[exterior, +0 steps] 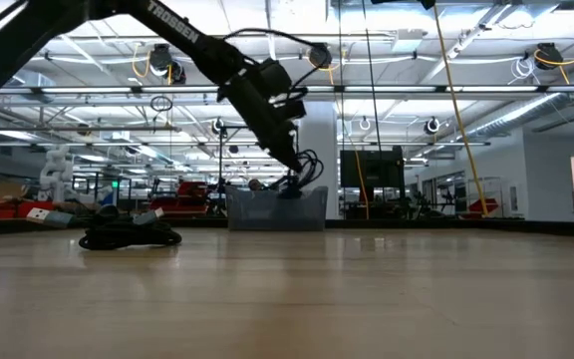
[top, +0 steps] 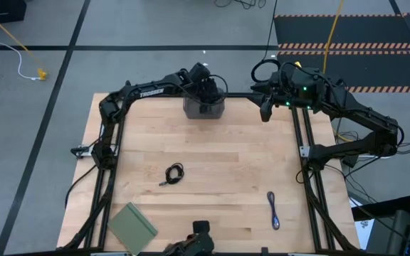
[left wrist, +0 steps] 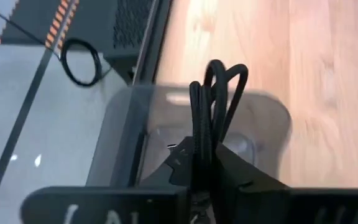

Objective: Pick and place USB-C Cables
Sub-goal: Put the right black USB cable into the black bin, then put the black USB cable into the black bin

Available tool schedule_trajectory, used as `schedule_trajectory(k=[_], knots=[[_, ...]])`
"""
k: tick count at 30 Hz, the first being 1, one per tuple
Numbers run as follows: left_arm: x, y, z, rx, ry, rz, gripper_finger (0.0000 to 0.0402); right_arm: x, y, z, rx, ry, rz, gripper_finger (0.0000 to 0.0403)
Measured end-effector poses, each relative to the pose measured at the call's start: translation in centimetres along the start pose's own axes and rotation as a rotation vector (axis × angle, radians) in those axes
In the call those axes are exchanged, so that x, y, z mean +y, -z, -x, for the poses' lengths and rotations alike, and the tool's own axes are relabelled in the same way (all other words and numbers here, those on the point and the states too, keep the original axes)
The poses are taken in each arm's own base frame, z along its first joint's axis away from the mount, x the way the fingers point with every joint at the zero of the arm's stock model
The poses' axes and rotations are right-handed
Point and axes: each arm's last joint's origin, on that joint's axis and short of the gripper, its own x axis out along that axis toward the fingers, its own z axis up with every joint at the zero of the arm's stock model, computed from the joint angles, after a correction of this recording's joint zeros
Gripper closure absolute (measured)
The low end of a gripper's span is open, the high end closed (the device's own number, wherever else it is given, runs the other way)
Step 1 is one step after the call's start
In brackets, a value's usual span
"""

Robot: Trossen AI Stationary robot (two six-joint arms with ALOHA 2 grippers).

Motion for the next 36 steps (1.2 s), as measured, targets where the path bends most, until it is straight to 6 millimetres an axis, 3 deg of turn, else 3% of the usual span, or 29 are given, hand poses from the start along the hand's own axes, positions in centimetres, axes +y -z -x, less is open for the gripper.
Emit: schedule_trajectory(k=[3,6,12,21,27,31,36], knots=[[-0.1,-0.3,1.6,0.021,-0.017,-0.06,0.0356,0.0,0.0,0.0,0.0,0.001,0.001,0.0216],[-0.1,-0.4,1.8,0.027,-0.015,-0.084,0.0366,0.0,0.0,0.0,0.0,0.004,0.008,0.0216],[-0.3,1.0,-0.7,0.093,0.018,-0.126,0.0382,0.0,0.0,0.0,-0.002,0.007,0.034,0.0216],[-0.3,1.7,-2.3,0.128,-0.006,-0.12,0.0305,0.0,0.0,0.0,-0.004,0.005,-0.005,0.0216],[-0.2,1.8,-2.3,0.129,-0.022,-0.027,0.0248,0.0,0.0,0.0,-0.004,0.004,-0.018,0.0216],[-0.3,1.2,-1.0,0.122,-0.031,0.047,0.0203,0.0,0.0,0.0,-0.004,0.004,-0.019,0.0216],[-0.4,-0.2,2.5,0.084,-0.05,0.162,0.0173,0.0,0.0,0.0,-0.003,0.004,-0.019,0.0216]])
